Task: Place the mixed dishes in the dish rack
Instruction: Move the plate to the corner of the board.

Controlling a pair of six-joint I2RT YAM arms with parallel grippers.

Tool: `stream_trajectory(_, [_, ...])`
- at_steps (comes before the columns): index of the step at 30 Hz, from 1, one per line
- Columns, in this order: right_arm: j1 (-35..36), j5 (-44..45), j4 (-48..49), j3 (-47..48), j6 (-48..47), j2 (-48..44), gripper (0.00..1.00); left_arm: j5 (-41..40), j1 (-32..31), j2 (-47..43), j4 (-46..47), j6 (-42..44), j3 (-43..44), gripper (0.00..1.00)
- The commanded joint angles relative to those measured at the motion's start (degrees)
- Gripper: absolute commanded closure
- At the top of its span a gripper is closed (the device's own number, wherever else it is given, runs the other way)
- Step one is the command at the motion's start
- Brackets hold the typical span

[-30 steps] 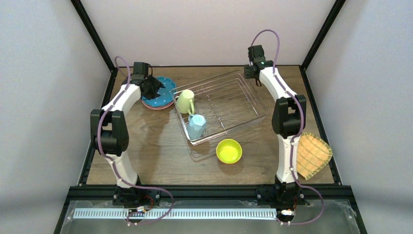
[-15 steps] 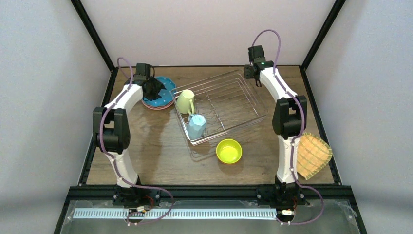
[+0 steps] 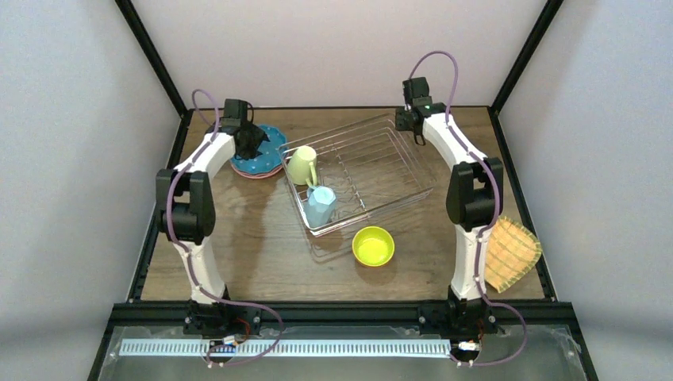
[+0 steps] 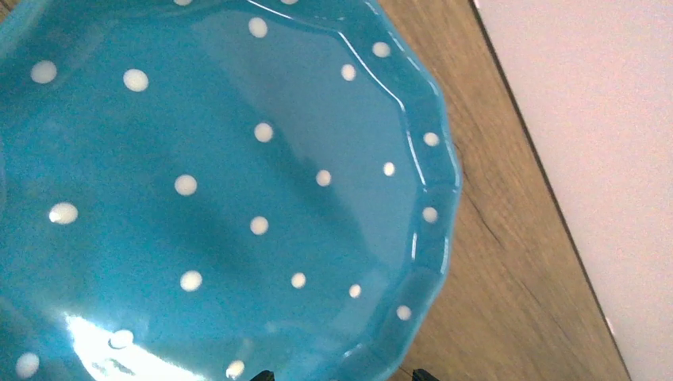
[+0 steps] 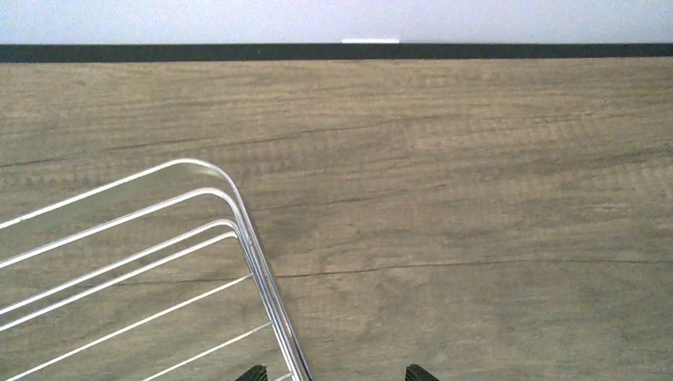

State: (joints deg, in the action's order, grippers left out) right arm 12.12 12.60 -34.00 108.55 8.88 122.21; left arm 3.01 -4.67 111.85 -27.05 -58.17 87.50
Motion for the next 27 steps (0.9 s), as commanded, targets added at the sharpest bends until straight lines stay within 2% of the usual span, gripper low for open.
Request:
stream_trajectory(1, [0.29,-1.81,1.81,-2.68,0.88,-3.37,0.01,-2.56,-0.26,4.03,-3.06,0.14,2.18,0.00])
stream_trajectory(13, [0.27,-2.19,2.56,-2.13,1.40,-3.56,0.01,-8.27,-0.34,6.53,-8.81,0.91,0.46,0.00])
stream_trajectory(27, [0.29,-3.23,2.44,-2.38,1.74,-3.65,0.01,-7.81,-0.69,-1.89,-9.11,-1.15,-16.46,0.00])
